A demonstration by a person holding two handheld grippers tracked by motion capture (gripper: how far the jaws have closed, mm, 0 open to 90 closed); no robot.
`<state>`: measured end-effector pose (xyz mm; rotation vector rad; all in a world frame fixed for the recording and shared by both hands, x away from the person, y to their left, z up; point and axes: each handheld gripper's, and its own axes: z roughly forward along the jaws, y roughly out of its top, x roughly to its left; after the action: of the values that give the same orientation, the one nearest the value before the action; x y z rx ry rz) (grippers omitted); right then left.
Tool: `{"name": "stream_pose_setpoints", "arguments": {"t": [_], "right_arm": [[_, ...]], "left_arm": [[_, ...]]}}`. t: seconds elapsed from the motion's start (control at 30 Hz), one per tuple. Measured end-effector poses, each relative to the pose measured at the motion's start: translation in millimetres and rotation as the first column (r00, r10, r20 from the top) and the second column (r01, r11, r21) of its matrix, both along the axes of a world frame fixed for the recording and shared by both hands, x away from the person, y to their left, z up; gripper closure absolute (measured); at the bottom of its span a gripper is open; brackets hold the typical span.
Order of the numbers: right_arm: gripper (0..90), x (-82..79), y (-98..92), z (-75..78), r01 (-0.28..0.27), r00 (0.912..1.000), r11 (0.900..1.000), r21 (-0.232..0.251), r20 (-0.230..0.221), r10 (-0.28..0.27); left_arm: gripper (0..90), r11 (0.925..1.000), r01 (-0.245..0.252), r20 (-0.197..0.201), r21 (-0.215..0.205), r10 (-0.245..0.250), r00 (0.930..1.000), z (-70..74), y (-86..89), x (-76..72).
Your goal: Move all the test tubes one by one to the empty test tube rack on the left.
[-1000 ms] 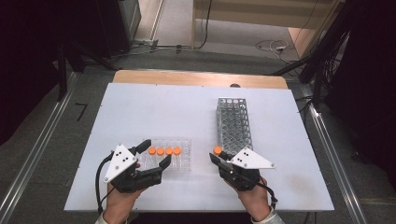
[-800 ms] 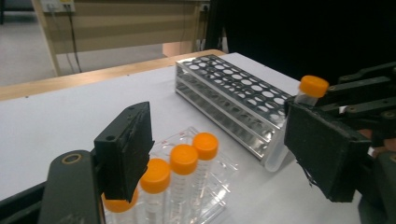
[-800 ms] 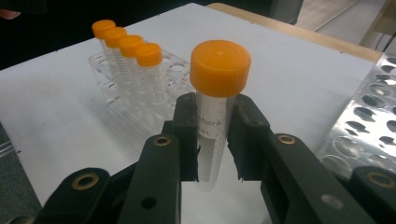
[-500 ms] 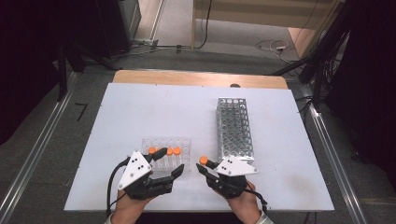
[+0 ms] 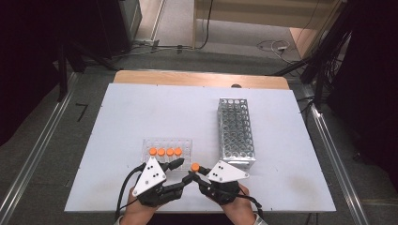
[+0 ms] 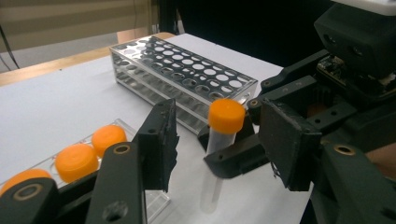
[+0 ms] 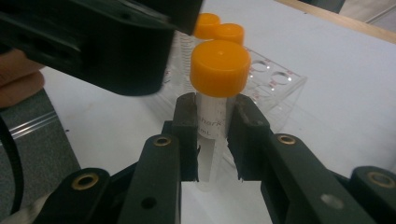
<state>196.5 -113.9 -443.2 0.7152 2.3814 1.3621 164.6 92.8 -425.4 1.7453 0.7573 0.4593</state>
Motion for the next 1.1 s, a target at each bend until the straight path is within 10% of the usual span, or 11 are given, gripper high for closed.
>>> {"name": "stream_pose_setpoints", "arguments": {"t": [0.73,0.93,1.1], "right_arm": [[71.1,-6.8,8.0,-0.9,-0.035,0.9994,0.999,0.002,0.004,0.035],[38.3,-5.8,6.6,-0.1,-0.039,0.9992,0.999,0.006,0.011,0.039],[30.6,0.5,-5.1,-0.7,0.006,1.0000,1.000,0.016,0.004,-0.006]], "left_arm": [[69.5,0.9996,-0.007,0.000,0.027,0.007,1.0000,-6.3,-6.6,-0.8],[69.7,0.9993,-0.033,0.003,0.015,0.033,0.9995,-1.6,1.2,-1.8],[69.8,0.9978,-0.065,-0.022,-0.008,0.065,0.9977,8.2,18.5,0.6]]}}
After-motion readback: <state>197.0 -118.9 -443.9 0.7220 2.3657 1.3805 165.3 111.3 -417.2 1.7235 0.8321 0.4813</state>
